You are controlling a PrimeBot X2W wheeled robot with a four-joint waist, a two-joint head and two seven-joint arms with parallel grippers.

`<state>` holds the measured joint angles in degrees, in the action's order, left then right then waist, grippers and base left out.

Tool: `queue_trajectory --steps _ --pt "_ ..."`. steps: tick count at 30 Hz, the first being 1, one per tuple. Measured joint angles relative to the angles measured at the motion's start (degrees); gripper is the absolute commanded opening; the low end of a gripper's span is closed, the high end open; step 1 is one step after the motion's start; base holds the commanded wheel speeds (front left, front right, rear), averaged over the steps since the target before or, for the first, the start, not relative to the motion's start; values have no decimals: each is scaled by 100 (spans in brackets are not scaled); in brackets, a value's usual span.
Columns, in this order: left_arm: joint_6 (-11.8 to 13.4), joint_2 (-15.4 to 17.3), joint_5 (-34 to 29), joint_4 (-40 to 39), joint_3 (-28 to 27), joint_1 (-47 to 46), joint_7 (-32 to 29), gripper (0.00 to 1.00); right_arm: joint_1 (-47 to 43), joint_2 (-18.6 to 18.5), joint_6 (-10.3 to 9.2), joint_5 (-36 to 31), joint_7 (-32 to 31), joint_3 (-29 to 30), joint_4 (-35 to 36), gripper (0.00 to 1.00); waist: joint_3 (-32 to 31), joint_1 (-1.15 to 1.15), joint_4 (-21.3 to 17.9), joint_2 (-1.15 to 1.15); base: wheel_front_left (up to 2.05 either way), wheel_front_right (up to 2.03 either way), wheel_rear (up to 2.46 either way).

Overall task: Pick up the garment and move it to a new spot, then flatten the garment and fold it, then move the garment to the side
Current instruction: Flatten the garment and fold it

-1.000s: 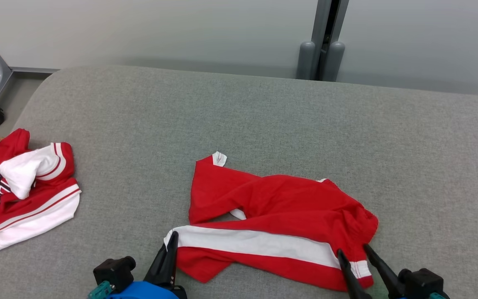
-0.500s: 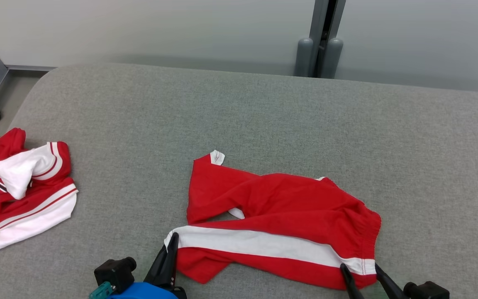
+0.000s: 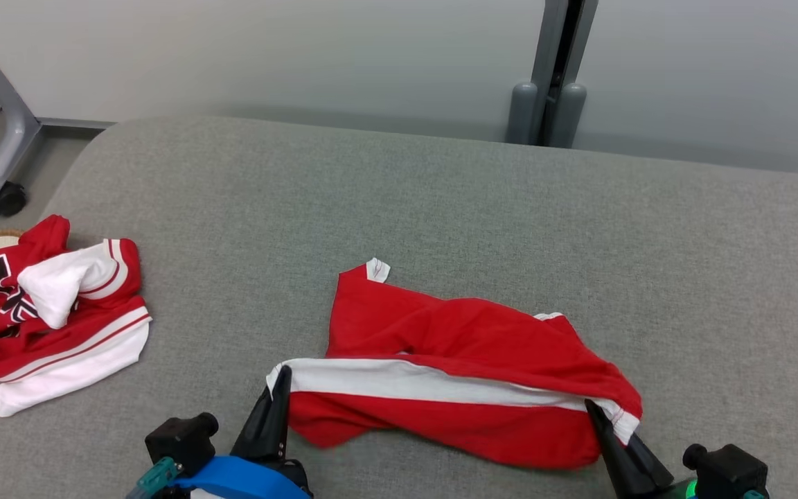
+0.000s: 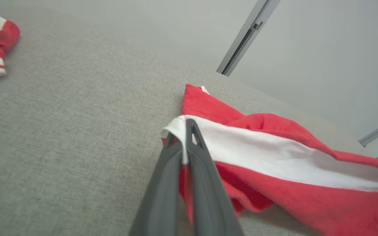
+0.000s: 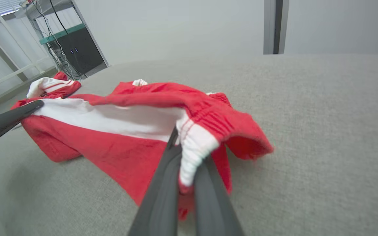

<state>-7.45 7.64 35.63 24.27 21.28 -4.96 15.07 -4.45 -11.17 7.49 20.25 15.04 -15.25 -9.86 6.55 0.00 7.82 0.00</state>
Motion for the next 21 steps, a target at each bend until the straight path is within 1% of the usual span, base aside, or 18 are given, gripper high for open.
queue_trajectory --steps 3,6,10,14,17,19,21 --pt "0 48 -104 -318 -30 -95 0 0 88 55 0 58 0 64 394 0 -122 0 48 0 0 0 0" --pt "0 134 -211 -761 -120 -408 0 0 375 141 0 212 -1 66 702 0 -219 -1 80 0 0 0 0" --pt "0 367 -354 -1332 -241 -907 1 0 983 160 0 357 -1 -12 1065 0 -264 0 40 0 0 0 0" --pt "0 802 -471 -1802 -269 -1581 0 0 1608 78 0 521 -1 -7 1367 0 -285 0 -29 0 0 0 0" --pt "0 1183 -492 -2123 -354 -2175 1 0 2118 -124 0 668 -1 -9 1578 0 -259 0 -90 0 0 0 0" --pt "0 1449 -485 -2215 -356 -2524 1 0 2467 -287 0 760 0 -42 1663 0 -218 0 -130 0 0 0 0" --pt "0 1647 -367 -2185 -300 -2835 1 0 2780 -423 0 870 -58 -58 1669 0 -158 0 -167 0 0 0 0"
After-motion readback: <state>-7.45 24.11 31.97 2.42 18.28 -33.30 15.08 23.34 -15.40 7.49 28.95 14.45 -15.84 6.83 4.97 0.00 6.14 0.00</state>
